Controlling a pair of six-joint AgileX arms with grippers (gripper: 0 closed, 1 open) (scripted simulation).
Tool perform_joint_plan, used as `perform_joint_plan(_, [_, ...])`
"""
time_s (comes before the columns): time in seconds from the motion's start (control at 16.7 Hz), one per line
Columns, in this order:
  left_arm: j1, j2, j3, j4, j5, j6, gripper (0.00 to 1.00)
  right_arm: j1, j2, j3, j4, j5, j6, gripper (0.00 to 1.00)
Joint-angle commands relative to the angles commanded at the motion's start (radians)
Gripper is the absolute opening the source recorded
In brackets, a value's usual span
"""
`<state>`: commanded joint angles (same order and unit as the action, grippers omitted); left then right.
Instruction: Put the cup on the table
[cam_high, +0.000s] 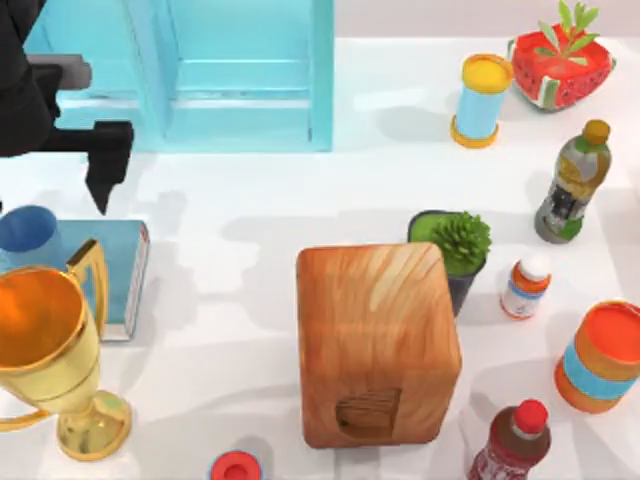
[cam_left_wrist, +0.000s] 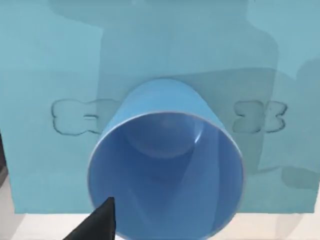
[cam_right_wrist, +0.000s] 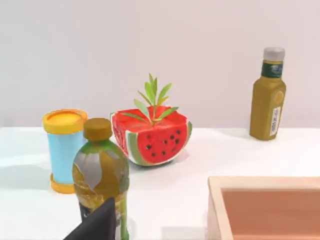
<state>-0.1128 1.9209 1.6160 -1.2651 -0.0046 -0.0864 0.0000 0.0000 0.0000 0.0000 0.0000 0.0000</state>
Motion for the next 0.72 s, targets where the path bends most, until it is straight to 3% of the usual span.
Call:
perform_joint_plan(0.24, [0.003,0.018,-0.162,0.183,0.0,0.004,1.0,0.0,0.0,0.0,0.0,0.0,0.0,1.0])
perform_joint_plan(0.6, [0.004,0.024,-0.193,0.216,0.0,0.004,1.0,0.0,0.0,0.0,0.0,0.0,0.0,1.0])
perform_joint_plan(0.72, [0.004,0.024,-0.193,0.216,0.0,0.004,0.85,0.0,0.0,0.0,0.0,0.0,0.0,1.0])
